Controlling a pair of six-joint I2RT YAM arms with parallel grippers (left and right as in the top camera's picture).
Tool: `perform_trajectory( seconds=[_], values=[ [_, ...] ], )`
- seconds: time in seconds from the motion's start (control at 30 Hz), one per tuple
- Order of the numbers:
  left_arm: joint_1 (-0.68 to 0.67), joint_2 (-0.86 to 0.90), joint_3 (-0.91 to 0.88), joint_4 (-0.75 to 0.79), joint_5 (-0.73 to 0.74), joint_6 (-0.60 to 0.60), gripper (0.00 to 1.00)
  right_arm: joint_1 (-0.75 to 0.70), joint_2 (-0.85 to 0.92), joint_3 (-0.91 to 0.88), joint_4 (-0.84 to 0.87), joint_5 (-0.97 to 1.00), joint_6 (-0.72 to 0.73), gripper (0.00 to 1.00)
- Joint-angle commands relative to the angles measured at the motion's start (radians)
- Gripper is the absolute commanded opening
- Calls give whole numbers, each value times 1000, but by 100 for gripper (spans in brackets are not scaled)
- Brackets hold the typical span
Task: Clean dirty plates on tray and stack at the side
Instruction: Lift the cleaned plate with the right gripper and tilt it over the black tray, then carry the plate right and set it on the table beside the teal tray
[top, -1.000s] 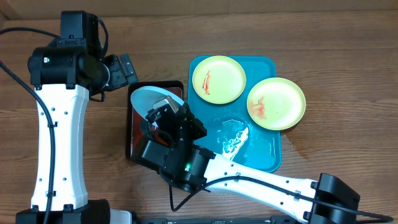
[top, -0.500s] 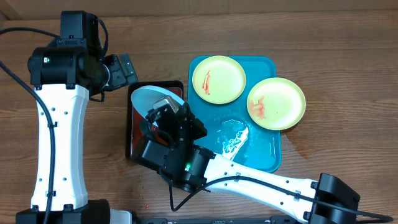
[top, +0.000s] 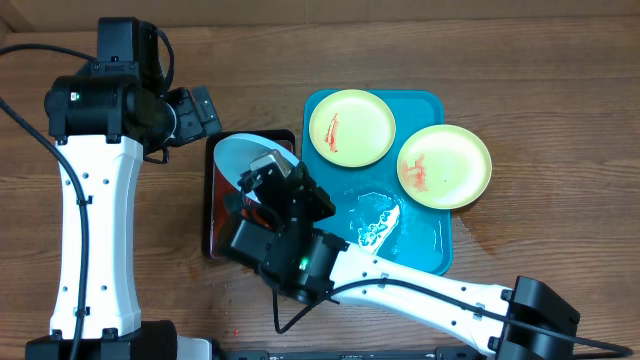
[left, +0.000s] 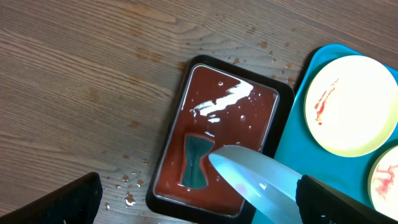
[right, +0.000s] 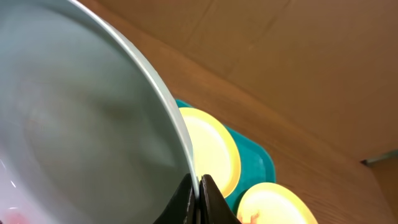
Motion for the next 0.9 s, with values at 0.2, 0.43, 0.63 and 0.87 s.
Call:
perform_trajectory(
  seconds=[0.2, 0.43, 0.63, 0.87],
  values=[
    [6, -15, 21, 1, -13, 19, 100, -18, -19, 23, -48, -81, 27, 4],
    [6, -15, 21, 1, -13, 19, 100, -75, -19, 23, -74, -238, 206, 4],
    [6, -15, 21, 1, -13, 19, 100, -246, -88, 42, -96, -561, 402, 4],
    [6, -15, 21, 1, -13, 19, 100, -689, -244, 91, -183, -1027, 375, 4]
  ],
)
